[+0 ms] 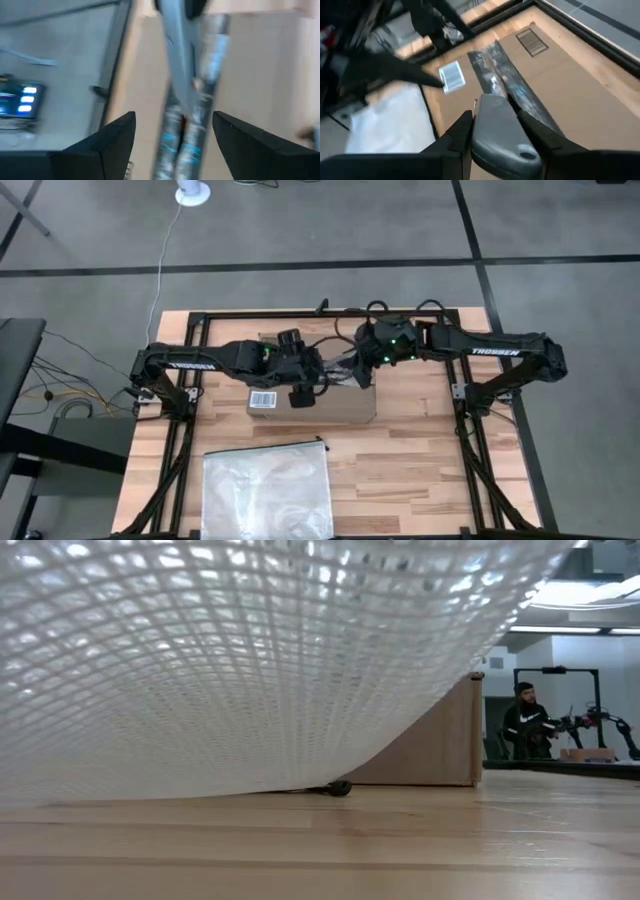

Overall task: Unpack boxes
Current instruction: Open the box using the cutter

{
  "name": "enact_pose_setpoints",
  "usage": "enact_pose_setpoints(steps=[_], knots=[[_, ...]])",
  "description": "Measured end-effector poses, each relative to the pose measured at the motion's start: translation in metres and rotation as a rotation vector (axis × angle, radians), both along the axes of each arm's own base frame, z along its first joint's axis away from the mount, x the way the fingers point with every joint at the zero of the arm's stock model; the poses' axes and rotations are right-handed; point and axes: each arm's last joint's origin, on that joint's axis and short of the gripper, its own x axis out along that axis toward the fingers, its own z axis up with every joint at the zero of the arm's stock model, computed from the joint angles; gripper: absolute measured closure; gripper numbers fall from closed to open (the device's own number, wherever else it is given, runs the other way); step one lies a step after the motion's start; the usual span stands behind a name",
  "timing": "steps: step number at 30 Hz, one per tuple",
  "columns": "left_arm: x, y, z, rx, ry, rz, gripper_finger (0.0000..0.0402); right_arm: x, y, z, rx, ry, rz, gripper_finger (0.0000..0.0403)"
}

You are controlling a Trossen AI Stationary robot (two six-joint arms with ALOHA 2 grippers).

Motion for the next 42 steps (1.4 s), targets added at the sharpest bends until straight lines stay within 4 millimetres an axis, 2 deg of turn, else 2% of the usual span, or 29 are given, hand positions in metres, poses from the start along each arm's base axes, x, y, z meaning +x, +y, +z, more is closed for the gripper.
enact_pose_setpoints(steps=[3, 7, 15, 20, 25, 30, 32, 34, 38, 42], knots=[[0.005, -0.005, -0.009, 0.062, -0.01, 0.002, 0.0163, 0.005, 0.0, -0.002, 0.047, -0.079, 0.009, 0.0304], [0.007, -0.005, -0.018, 0.062, -0.01, 0.005, 0.0165, 0.005, 0.001, -0.002, 0.057, -0.084, 0.022, 0.0304], [0.01, 0.004, -0.017, 0.026, -0.053, 0.047, 0.0172, 0.006, 0.007, -0.001, 0.054, -0.091, 0.033, 0.0304], [0.015, 0.01, -0.021, -0.011, -0.063, 0.062, 0.0226, 0.006, 0.007, 0.0, 0.056, -0.106, 0.042, 0.0304], [0.018, 0.01, -0.026, 0.01, -0.034, 0.056, 0.0331, 0.006, 0.007, 0.0, 0.08, -0.107, 0.036, 0.0304], [0.018, 0.01, -0.027, -0.005, -0.027, 0.049, 0.0333, 0.006, 0.007, -0.001, 0.069, -0.094, 0.053, 0.0304], [0.017, 0.009, -0.025, -0.046, -0.024, 0.026, 0.0333, 0.002, 0.007, 0.001, 0.029, -0.085, 0.086, 0.0285], [0.014, 0.009, -0.023, -0.113, -0.01, -0.012, 0.0334, -0.003, 0.008, 0.007, -0.032, -0.063, 0.136, 0.0242], [0.008, 0.018, -0.018, -0.29, 0.029, -0.09, 0.0335, -0.028, 0.009, 0.027, -0.155, -0.005, 0.202, 0.0163], [0.003, 0.039, -0.018, -0.559, 0.06, -0.193, 0.0335, -0.049, 0.015, 0.032, -0.249, 0.069, 0.271, 0.0141]])
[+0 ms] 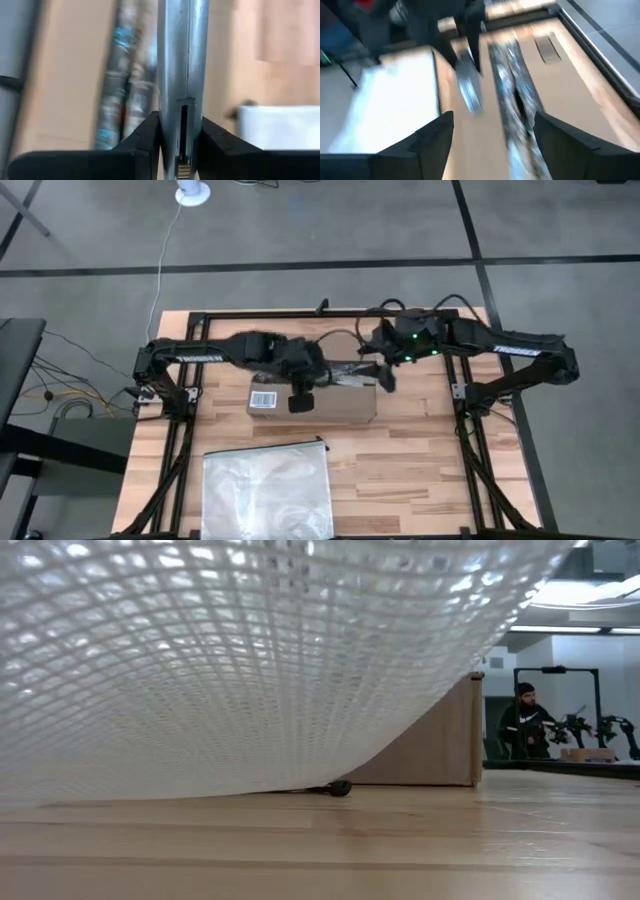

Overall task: Unpack boxes
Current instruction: Open the box using the cutter

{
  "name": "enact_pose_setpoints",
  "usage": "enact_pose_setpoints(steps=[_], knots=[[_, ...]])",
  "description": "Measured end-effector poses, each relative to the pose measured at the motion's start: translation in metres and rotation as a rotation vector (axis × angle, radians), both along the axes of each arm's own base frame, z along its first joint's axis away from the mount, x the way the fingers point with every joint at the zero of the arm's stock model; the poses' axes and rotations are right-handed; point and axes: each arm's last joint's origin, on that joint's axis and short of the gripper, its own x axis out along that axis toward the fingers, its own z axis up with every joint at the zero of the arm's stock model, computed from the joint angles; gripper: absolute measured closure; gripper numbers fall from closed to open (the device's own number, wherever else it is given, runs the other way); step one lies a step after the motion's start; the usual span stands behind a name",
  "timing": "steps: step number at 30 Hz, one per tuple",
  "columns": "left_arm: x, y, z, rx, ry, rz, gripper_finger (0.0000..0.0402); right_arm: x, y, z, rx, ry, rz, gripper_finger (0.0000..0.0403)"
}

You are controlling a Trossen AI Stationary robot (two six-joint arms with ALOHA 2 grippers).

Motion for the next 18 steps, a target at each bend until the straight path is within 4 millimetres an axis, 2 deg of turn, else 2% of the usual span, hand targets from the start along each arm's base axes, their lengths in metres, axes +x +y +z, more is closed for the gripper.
enact_pose_setpoints(steps=[4, 8, 12, 18], knots=[[0.004, 0.021, -0.003, -0.356, -0.057, -0.148, 0.0335, -0.008, 0.013, 0.005, -0.102, 0.001, 0.118, 0.0141], [0.008, 0.037, -0.009, -0.555, -0.081, -0.212, 0.0335, 0.003, 0.032, -0.001, -0.224, -0.005, 0.265, 0.0144], [0.012, 0.041, -0.013, -0.675, -0.089, -0.262, 0.0335, 0.017, 0.045, -0.004, -0.338, -0.049, 0.338, 0.0144], [0.018, 0.033, -0.017, -0.679, -0.093, -0.308, 0.0335, 0.028, 0.048, 0.001, -0.477, -0.142, 0.379, 0.0144]])
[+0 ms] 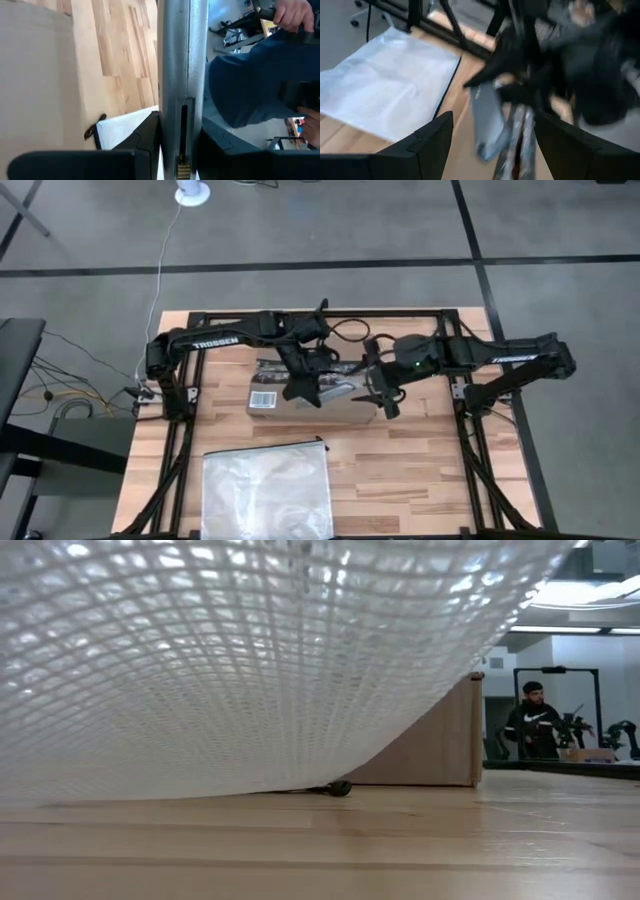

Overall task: Unpack boxes
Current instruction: Open the box using the cutter

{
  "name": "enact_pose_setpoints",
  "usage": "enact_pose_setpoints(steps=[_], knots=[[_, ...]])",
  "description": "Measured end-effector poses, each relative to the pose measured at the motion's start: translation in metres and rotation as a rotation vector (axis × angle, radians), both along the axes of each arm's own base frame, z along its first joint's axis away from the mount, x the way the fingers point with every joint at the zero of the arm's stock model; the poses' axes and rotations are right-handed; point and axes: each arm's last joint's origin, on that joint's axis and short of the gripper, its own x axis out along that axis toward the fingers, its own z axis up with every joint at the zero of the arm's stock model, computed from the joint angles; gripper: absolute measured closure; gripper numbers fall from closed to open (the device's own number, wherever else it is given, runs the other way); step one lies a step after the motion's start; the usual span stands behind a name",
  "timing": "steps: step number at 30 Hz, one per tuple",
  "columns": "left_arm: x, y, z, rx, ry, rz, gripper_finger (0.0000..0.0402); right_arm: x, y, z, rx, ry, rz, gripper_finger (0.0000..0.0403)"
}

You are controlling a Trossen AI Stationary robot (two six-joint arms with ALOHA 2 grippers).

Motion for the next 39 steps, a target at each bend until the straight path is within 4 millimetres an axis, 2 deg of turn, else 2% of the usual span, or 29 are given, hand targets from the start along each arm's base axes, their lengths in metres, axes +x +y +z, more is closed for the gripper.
enact_pose_setpoints(steps=[5, 12, 18, 35, 39], knots=[[0.002, -0.005, 0.0, -0.02, 0.003, -0.015, 0.0335, 0.007, 0.0, -0.003, -0.035, -0.017, 0.021, 0.0144], [0.002, -0.005, 0.0, -0.034, 0.003, -0.012, 0.0335, 0.021, 0.013, -0.019, -0.107, 0.037, 0.094, 0.0143], [0.002, -0.008, 0.0, -0.055, 0.007, -0.028, 0.0335, 0.033, 0.022, -0.023, -0.156, -0.008, 0.142, 0.0143], [0.002, -0.014, 0.001, -0.075, 0.002, -0.059, 0.0335, 0.044, 0.022, -0.028, -0.226, -0.048, 0.172, 0.0143], [0.003, -0.017, 0.001, -0.075, 0.001, -0.065, 0.0335, 0.044, 0.022, -0.029, -0.229, -0.042, 0.174, 0.0157]])
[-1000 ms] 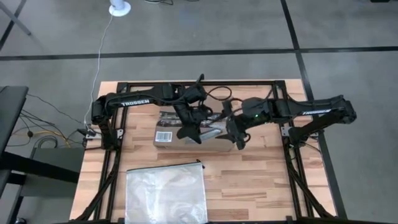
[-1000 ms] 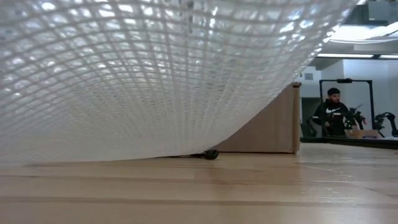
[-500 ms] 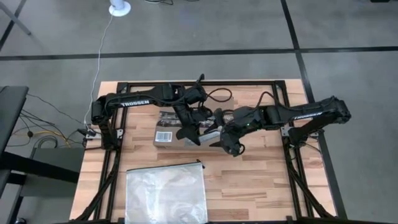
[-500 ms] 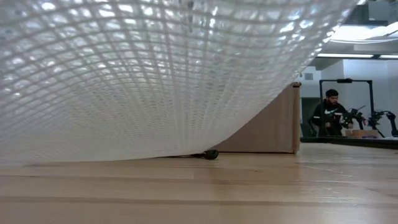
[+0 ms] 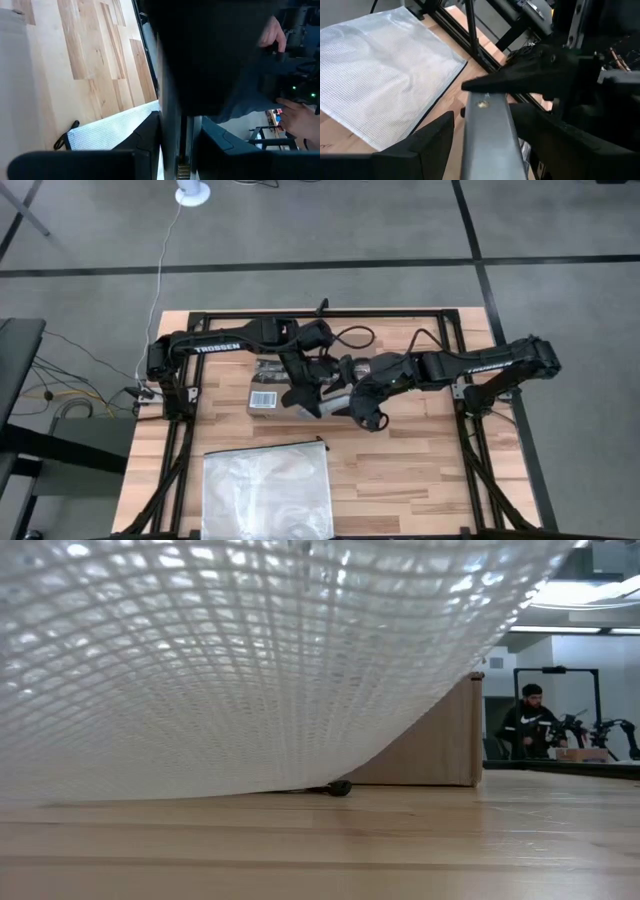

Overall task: Unpack boxes
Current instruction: Open the box using the cutter

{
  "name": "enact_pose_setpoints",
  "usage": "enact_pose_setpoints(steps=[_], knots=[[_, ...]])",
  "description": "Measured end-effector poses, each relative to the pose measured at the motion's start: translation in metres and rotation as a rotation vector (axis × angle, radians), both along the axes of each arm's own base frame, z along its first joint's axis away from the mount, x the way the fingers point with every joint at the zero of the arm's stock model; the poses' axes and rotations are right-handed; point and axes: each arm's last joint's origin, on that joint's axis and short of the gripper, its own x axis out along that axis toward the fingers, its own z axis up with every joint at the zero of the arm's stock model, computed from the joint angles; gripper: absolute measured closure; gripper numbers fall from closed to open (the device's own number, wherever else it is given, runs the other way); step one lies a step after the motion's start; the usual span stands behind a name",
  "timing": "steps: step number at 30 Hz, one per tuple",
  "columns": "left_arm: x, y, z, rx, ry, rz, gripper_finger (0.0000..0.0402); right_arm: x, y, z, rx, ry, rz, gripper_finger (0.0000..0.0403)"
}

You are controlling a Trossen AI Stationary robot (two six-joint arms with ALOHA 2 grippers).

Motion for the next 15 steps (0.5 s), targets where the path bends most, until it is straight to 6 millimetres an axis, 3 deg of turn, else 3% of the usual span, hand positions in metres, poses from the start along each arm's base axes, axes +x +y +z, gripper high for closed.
enact_pose_setpoints(steps=[9, 15], knots=[[0.0002, 0.0001, 0.0001, 0.001, -0.003, 0.0, 0.0335, 0.0003, 0.0002, 0.0014, 0.003, -0.014, 0.002, 0.0237], [0.0, 0.0001, 0.0003, -0.002, -0.004, -0.002, 0.0335, 0.0001, 0.0013, 0.0013, 0.0, -0.013, 0.008, 0.0266]])
